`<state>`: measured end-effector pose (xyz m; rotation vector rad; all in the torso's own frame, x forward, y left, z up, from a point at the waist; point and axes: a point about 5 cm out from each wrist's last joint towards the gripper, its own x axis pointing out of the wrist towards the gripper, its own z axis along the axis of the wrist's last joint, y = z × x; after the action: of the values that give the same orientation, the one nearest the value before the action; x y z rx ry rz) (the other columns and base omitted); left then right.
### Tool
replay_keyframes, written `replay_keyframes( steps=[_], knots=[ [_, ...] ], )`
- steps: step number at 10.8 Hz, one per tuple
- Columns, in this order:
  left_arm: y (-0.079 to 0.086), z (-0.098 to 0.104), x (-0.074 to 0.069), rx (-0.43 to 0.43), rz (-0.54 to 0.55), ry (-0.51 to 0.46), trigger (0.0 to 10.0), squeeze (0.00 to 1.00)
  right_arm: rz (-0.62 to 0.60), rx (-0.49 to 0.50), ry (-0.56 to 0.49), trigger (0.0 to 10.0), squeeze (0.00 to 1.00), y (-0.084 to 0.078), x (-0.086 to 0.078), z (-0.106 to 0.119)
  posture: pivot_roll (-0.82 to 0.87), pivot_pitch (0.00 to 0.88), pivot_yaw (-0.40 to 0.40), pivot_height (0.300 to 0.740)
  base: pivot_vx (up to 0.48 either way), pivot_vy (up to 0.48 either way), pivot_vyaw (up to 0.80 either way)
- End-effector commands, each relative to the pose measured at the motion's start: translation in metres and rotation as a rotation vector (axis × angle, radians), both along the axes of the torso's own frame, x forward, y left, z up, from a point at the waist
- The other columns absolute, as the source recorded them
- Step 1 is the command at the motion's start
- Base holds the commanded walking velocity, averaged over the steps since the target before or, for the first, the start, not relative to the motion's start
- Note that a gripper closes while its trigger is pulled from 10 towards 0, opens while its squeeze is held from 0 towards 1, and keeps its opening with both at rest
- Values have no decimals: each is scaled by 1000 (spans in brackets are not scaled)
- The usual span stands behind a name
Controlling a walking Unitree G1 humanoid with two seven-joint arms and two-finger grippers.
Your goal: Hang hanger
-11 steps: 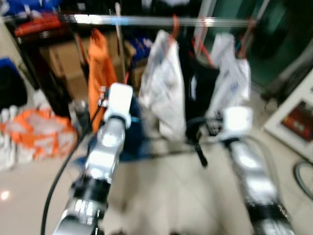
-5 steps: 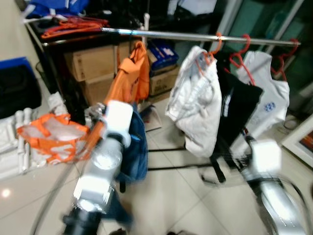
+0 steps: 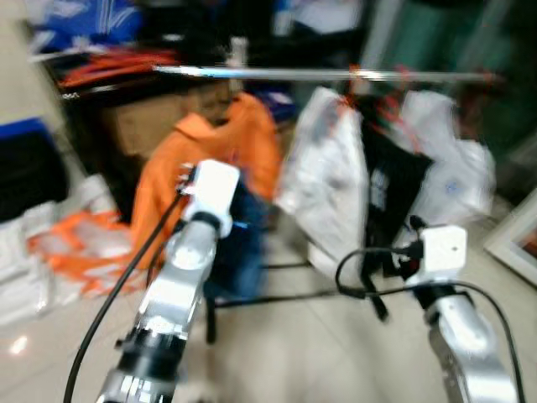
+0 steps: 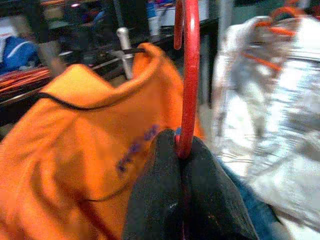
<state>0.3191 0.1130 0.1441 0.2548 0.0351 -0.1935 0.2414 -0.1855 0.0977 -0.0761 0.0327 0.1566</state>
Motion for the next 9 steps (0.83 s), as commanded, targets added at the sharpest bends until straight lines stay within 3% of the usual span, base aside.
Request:
replay_keyframes(
  steps=[1,4,5,7,9],
  knots=[
    [6,11,7,14,5,-46,10000,0,25,13,-11,10000,416,10,4,1,45,12,-63,740,480,0,0],
    [5,22,9,17,4,-98,10000,0,25,23,-16,10000,416,12,6,1,45,17,-58,740,480,0,0],
    [1,34,9,51,-21,-192,10000,0,21,25,-28,10000,416,12,5,2,46,20,-61,740,480,0,0],
    [-4,47,11,72,-44,-278,10000,0,25,27,-31,10000,416,14,4,2,44,24,-62,740,0,0,0],
    [-1,50,17,100,-7,-291,10000,0,29,24,-30,10000,420,14,3,1,41,26,-61,740,0,0,0]
  ],
)
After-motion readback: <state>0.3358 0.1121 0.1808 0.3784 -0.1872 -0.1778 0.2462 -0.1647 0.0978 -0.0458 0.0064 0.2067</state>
